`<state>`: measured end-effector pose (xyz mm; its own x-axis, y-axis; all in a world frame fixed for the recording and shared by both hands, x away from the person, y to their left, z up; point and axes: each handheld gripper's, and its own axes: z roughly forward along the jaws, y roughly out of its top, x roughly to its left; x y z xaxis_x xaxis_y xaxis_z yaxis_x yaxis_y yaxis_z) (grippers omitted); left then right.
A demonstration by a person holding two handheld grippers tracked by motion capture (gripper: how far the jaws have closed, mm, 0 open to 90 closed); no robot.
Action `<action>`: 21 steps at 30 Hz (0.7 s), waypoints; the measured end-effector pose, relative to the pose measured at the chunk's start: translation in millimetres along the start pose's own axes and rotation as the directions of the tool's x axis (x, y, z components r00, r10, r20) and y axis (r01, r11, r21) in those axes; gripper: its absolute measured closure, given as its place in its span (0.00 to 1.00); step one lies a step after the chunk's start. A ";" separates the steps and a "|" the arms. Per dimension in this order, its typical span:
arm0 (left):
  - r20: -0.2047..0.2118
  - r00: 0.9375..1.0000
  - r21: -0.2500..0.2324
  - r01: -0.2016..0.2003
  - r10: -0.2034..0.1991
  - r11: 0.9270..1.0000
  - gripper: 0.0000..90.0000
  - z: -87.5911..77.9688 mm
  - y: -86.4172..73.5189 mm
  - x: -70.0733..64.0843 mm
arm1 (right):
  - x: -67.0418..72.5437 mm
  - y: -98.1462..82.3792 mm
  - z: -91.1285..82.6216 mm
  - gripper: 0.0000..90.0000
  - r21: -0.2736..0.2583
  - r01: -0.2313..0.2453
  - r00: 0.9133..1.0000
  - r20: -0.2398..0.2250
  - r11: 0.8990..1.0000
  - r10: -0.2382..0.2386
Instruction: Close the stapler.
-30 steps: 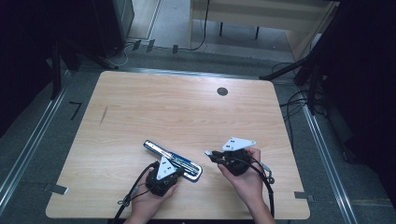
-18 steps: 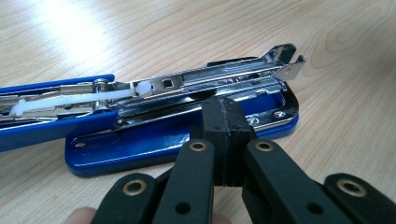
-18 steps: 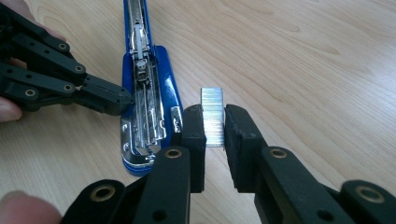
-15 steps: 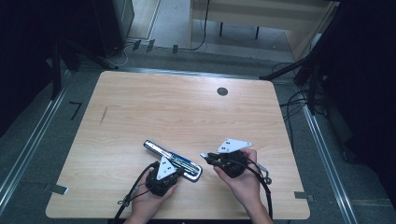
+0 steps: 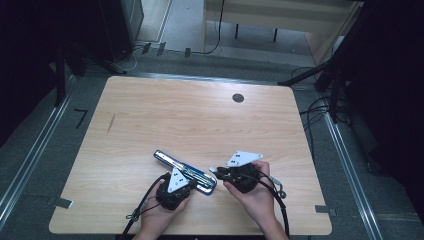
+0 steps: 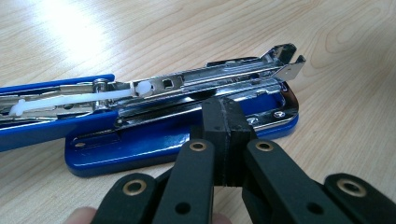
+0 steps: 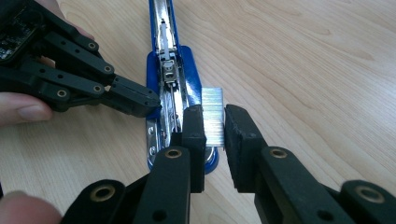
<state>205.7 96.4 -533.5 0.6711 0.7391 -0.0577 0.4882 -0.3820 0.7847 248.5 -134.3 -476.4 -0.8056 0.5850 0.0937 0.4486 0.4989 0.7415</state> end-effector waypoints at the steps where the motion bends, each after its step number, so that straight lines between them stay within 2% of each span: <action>1: 0.000 1.000 0.001 -0.001 0.001 1.000 1.00 0.0 0.0 0.1 | 1.1 0.4 0.4 0.89 0.003 0.003 1.000 0.000 1.000 -0.003; 21: 0.001 1.000 0.000 0.001 -0.001 1.000 1.00 0.0 0.0 0.0 | 14.7 3.7 8.0 0.89 0.006 0.019 0.999 -0.037 1.000 -0.019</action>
<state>205.7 96.4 -533.5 0.6712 0.7389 -0.0594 0.4893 -0.3814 0.7843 241.3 -118.7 -477.5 -0.8279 0.5510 0.1044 0.4354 0.5142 0.7389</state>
